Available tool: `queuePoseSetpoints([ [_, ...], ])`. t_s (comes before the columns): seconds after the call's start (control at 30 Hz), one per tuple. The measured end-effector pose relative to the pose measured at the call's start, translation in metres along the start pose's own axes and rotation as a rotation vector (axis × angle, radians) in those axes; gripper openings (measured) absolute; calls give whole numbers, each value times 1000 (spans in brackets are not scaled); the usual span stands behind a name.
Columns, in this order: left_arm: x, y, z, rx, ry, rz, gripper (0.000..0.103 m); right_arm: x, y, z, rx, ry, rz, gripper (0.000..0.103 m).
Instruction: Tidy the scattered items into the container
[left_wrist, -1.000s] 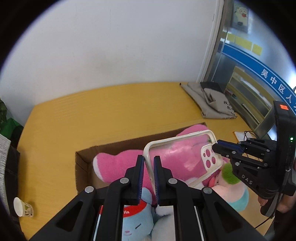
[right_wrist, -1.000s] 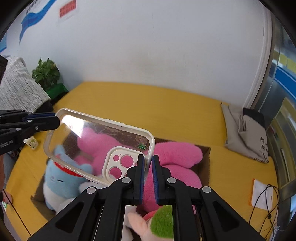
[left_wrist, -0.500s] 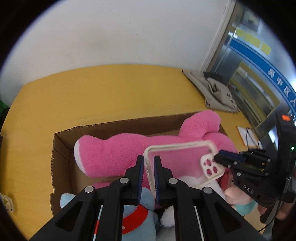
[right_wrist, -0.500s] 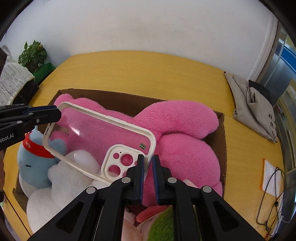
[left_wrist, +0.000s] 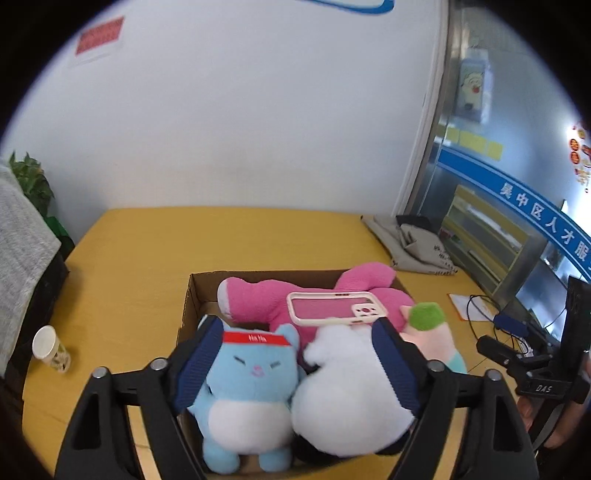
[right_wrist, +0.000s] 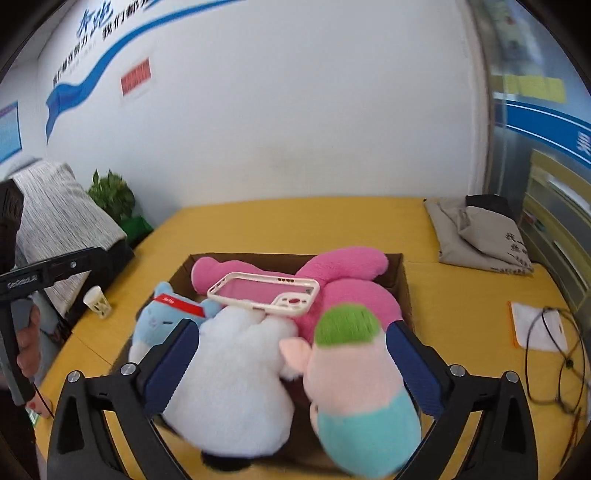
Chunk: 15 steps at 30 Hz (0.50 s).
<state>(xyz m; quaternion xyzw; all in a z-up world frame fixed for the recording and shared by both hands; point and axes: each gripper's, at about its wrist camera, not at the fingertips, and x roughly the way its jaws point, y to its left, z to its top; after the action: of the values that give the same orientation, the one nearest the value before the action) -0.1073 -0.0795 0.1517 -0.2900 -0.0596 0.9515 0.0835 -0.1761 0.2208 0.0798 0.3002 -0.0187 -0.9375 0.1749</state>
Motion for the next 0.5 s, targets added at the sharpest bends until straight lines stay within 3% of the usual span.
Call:
queuePoseSetpoints([
  [0.1,-18,-19,-34,14,-33,17,83,-26,-1,-35,4,-34,-42,103],
  [0.2,-24,-38,-74,4,-15,11,83,-46,-2,-75,16,-41,-59,103],
  [0.37,-25,-67,-138,-5,1,16,83,-69,0,-139,-6,-14,-88,103],
  [0.5,-25,-81,-170,26,48,38,83,-72,-4,-170,-22,24,-109,103],
])
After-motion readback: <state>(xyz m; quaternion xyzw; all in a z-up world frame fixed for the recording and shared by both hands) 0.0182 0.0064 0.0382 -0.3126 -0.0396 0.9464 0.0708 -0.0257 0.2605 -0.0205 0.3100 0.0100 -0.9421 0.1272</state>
